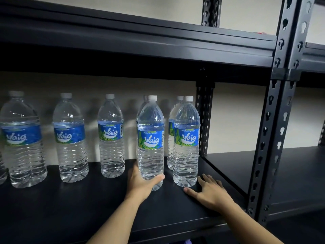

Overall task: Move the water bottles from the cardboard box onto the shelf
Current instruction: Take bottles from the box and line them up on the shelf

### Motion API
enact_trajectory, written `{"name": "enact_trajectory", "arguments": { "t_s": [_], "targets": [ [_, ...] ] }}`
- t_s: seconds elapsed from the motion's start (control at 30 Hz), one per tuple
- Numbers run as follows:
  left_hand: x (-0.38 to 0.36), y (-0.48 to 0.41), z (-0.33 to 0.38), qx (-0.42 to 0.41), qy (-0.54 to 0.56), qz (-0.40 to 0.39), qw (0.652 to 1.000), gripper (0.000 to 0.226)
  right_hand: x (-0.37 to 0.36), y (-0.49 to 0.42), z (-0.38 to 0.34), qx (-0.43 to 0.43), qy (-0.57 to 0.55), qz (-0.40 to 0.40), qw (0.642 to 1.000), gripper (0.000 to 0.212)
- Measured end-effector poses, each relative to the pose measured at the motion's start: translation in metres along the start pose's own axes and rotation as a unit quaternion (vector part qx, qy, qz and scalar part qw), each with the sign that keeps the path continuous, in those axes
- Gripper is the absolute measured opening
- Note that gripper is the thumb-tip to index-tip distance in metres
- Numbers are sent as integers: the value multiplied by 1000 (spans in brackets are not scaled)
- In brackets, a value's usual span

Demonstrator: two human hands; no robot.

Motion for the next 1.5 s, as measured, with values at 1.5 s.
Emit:
{"name": "enact_trajectory", "arguments": {
  "t_s": [1.5],
  "targets": [
    [2,9,4,34,-54,-48,997,92,21,12,-4,-20,-10,126,992,75]
  ]
}}
Point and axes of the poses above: each hand's wrist, its own y-axis away from the middle knuckle, its own x-axis out of the back of the hand, z = x × y, the point moved 5 cm from there along -y, towards the middle knuckle, and after that the axes turned 11 degrees about z, right-handed, at the moved point
